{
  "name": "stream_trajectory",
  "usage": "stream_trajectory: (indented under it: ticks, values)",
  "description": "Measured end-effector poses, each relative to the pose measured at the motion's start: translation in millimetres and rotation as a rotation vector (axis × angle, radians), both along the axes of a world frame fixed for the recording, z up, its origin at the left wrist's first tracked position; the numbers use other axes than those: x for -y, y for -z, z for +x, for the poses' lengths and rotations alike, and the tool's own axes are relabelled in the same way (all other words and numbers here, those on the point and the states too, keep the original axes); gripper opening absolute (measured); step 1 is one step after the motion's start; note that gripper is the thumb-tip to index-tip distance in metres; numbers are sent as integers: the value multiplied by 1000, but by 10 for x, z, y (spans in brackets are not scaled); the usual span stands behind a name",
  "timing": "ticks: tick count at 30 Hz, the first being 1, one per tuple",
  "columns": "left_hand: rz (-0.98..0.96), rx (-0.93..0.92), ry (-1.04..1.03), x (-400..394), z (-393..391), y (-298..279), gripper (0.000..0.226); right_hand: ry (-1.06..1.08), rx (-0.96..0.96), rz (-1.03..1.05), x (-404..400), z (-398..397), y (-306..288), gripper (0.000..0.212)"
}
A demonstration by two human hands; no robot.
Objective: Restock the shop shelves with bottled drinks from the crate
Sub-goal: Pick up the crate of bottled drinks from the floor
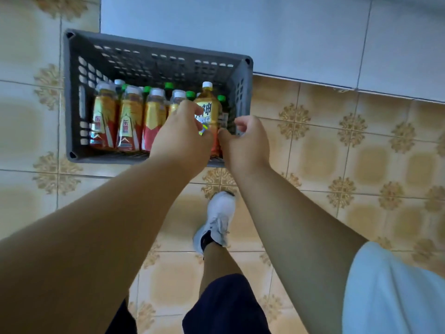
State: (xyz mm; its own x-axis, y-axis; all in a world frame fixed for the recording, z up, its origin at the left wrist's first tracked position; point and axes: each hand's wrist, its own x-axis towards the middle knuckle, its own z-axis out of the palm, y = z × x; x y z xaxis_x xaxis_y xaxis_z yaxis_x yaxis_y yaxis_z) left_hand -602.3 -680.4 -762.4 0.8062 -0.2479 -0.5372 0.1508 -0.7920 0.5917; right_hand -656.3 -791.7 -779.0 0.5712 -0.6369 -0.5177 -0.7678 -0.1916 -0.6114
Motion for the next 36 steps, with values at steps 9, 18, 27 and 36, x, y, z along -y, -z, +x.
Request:
stream_trajectory:
  ticks: [9,18,27,36]
  values:
    - [12,1,58,339,112,730,35,140,-235,-69,781,493,1068,59]
    - [13,-62,4,247,336,1146,25,267,-272,221,910,723,1766,39]
    - [-1,-86,31,119,363,1345,13,308,-175,690,1061,701,1827,23]
    - [7,-89,39,-11,368,1218,10,297,-193,598,1056,692,1878,13]
